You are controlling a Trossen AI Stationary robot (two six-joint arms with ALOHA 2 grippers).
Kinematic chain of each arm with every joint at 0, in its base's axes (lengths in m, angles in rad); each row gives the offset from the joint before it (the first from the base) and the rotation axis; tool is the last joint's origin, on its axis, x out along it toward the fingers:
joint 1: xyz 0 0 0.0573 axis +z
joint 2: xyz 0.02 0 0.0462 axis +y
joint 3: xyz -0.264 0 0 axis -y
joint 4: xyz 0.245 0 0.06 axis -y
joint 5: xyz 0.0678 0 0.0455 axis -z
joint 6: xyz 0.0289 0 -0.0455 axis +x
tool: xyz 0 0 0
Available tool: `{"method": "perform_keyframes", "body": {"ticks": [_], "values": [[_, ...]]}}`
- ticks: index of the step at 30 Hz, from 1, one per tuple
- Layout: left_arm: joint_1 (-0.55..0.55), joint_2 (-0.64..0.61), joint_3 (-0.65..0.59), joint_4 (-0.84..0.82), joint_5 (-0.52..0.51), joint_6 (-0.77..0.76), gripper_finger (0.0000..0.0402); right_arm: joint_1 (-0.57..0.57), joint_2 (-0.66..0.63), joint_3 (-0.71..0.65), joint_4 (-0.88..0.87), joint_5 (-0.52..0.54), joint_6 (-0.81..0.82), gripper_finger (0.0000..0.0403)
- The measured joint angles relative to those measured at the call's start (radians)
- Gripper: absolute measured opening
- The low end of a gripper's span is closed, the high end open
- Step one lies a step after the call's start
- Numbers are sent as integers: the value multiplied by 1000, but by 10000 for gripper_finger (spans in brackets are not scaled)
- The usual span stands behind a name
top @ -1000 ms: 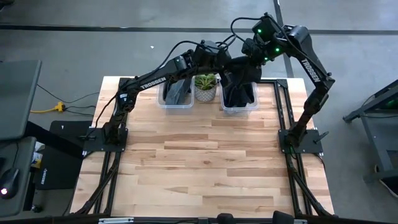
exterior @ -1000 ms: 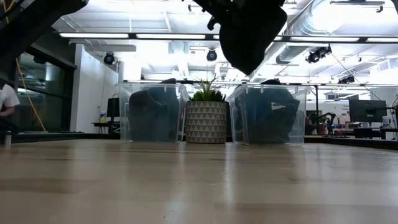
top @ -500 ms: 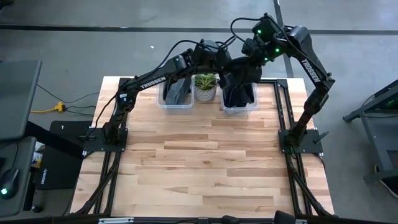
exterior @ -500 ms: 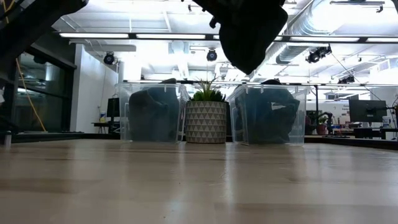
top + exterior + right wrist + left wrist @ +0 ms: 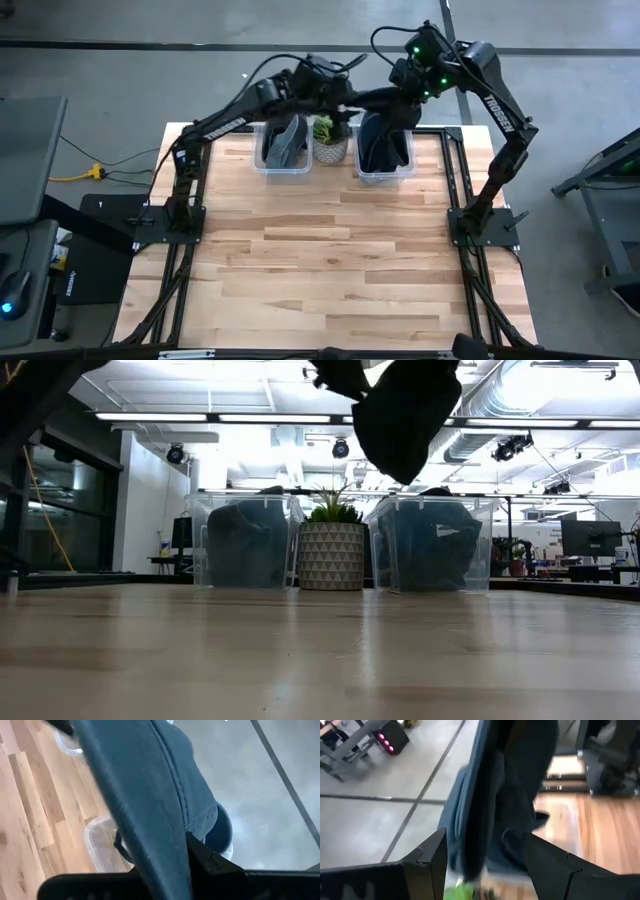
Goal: Pick & Place hat
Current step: Put the blue cap into the right transparent bin
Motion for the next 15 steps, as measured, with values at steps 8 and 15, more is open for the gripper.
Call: {"method": "perform_keyframes", "body": {"ticks": [8,15], "values": [[105,-67,-1,-239,146,-2,200,-91,-2,0,0,-127,-23,13],[182,-68,-2,-319,320,-37,200,-200,-2,1,-1,-297,-53,13]]}}
